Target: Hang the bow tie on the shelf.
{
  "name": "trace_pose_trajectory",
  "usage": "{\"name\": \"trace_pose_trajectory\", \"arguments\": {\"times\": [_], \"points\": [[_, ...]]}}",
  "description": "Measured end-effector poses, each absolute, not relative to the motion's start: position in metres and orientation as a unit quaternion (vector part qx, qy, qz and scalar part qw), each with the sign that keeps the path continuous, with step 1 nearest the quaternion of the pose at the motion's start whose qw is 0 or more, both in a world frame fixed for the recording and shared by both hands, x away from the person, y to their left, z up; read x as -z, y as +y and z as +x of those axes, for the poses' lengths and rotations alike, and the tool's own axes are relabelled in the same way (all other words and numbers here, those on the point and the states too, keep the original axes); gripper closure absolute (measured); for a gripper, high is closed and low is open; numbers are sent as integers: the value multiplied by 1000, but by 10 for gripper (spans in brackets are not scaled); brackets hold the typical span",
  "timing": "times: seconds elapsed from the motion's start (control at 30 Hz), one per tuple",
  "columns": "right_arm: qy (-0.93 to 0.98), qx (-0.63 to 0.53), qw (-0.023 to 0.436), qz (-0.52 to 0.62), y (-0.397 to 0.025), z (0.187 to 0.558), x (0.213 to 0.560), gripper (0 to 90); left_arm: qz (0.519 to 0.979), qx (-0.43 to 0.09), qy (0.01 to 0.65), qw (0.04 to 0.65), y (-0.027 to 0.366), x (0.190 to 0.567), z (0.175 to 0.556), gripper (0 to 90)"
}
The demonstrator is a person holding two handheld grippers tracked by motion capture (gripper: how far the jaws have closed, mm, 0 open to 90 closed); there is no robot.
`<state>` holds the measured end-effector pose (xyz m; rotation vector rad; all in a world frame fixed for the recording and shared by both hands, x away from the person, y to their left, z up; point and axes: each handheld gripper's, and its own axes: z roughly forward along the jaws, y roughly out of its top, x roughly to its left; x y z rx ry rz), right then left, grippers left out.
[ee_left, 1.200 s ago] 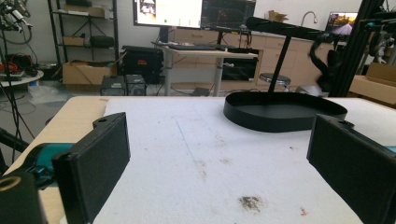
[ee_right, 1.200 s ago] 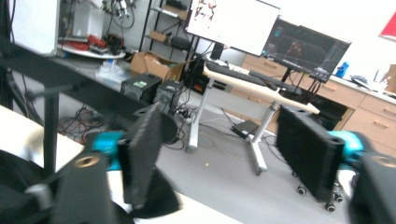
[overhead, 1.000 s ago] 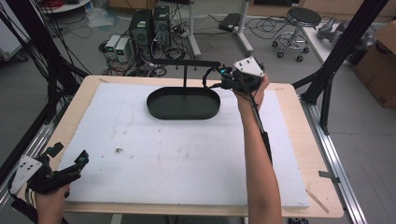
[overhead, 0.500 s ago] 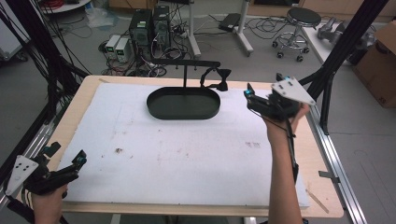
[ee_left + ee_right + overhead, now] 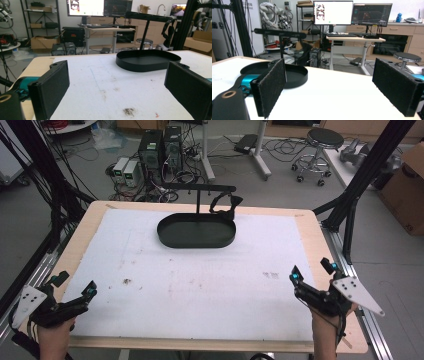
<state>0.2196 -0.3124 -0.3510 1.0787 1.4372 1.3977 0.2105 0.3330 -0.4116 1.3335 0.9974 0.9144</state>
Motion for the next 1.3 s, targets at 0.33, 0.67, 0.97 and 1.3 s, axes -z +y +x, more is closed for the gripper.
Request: {"name": "trace_pose_trajectory", "arguments": {"times": [0.33, 0.67, 0.97, 1.3], "points": [[570, -564, 415, 430, -325, 206, 394, 111, 585, -391, 400, 587, 317, 417, 219, 64], [583, -548, 399, 448, -325, 210, 428, 111, 595, -397, 393, 578, 307, 422, 223, 64], [577, -555, 393, 452, -325, 212, 432, 111, 605, -390, 391, 573, 303, 428, 223, 64], [580, -555, 397, 445, -321, 214, 431, 112, 599, -389, 397, 576, 310, 429, 219, 64]]}}
